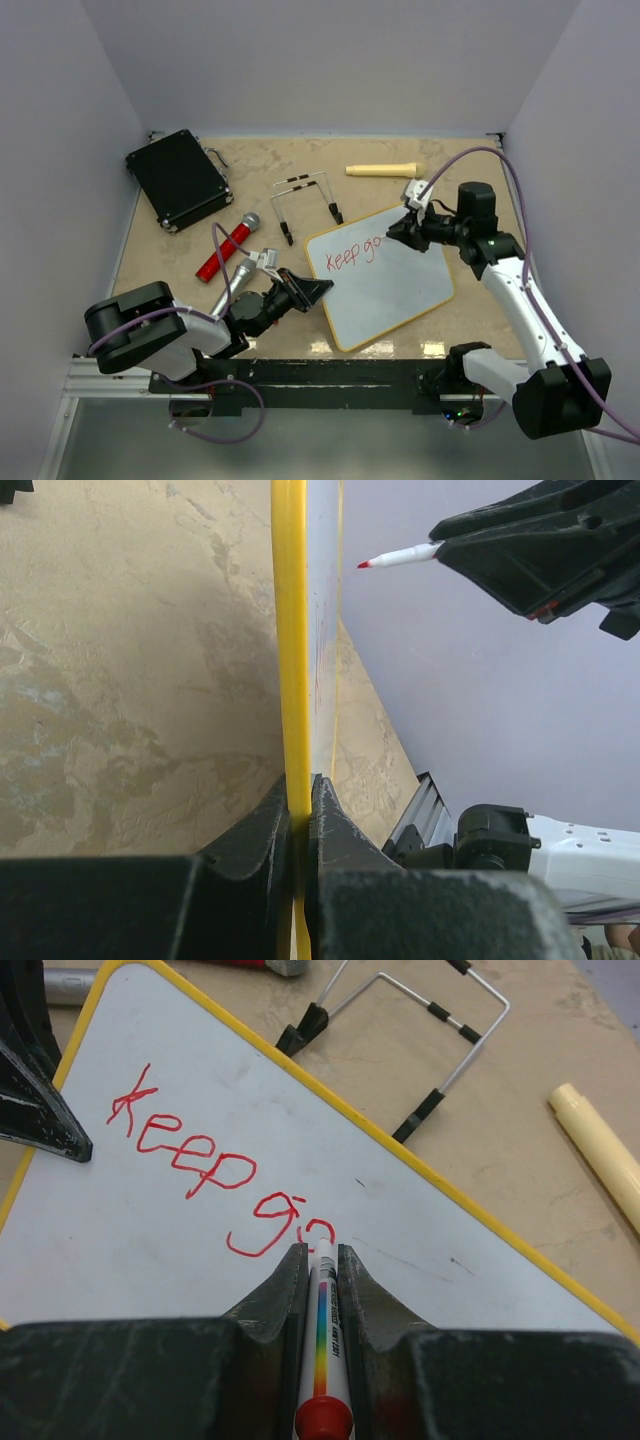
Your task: Write a sentence on the whiteboard
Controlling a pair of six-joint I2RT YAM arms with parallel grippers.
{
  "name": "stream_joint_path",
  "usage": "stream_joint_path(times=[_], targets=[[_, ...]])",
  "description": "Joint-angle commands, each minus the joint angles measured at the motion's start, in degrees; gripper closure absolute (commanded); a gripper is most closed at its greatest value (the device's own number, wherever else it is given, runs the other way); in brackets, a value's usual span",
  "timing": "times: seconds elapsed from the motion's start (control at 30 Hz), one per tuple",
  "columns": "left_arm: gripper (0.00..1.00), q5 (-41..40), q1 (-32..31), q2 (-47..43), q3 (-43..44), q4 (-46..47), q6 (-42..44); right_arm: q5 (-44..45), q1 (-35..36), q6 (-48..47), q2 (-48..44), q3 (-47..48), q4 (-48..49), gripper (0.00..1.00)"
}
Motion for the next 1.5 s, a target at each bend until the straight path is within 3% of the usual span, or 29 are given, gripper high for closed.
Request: stream_joint_path(times=[0.0,0.93,1.47], targets=[[1.00,1.7,-0.1,0.4,-0.3,3.9,4.6,-3.0,-3.1,1.3,-3.9,1.4,1.8,1.00],[1.00,3.0,0.0,1.2,0.3,4.8,4.9,2.9,-4.3,2.8,2.8,0.1,4.2,1.00],[1.00,3.8,0.2,1.6,0.7,5.2,5.0,-0.9,-3.1,2.6,3.9,-0.1,4.3,1.00]])
